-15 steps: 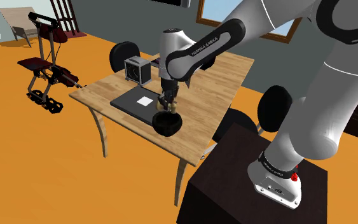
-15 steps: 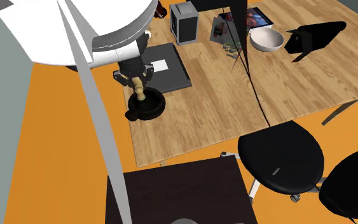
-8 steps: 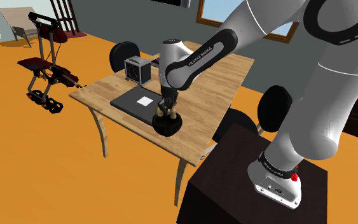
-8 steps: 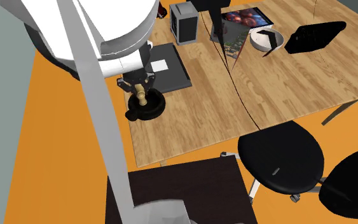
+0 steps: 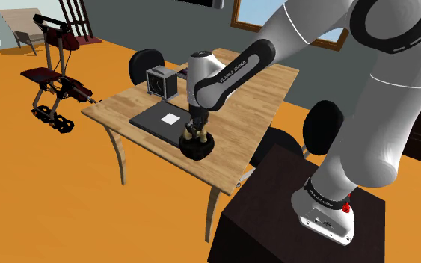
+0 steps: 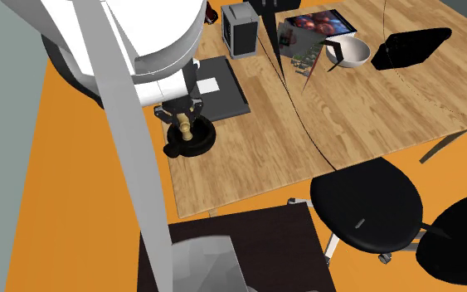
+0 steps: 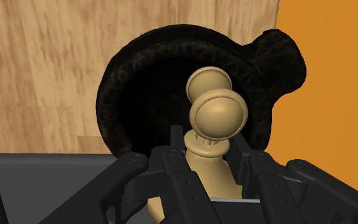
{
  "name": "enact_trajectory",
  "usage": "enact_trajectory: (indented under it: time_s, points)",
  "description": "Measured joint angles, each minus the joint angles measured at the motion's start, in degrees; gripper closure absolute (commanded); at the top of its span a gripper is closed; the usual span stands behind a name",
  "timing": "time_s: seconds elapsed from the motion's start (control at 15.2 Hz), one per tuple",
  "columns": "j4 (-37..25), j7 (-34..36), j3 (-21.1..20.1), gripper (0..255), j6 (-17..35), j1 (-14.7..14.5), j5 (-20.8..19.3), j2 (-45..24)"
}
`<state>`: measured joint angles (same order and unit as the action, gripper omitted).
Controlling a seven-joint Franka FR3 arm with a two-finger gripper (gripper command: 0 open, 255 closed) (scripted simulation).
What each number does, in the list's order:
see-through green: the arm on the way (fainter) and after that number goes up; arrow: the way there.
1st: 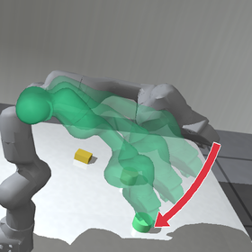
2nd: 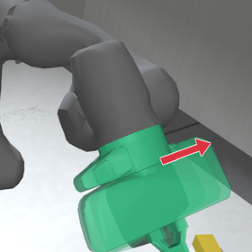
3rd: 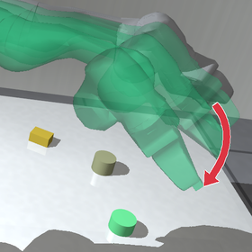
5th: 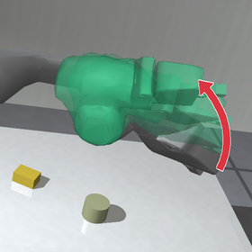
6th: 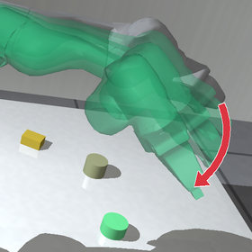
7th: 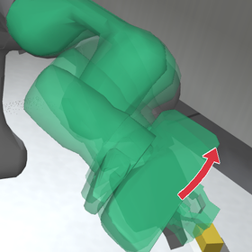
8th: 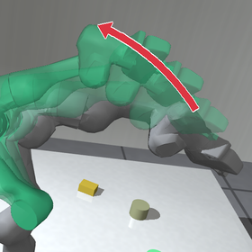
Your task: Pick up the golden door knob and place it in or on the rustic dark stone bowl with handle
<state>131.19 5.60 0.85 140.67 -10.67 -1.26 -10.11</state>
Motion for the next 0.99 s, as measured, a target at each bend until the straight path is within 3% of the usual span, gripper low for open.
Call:
enact_trajectory:
  time_s: [0.07,0.13,0.53,0.99]
  points:
    - [0.0,0.0,0.0,255,0.0,0.0,0.0,0.0]
    - [0.0,0.0,0.0,0,0.0,0.0,0.0,0.0]
    - [0.0,0.0,0.0,0,0.0,0.0,0.0,0.0]
    - [-1.6,0.0,0.0,0,-6.7,-0.1,0.0,5.2]
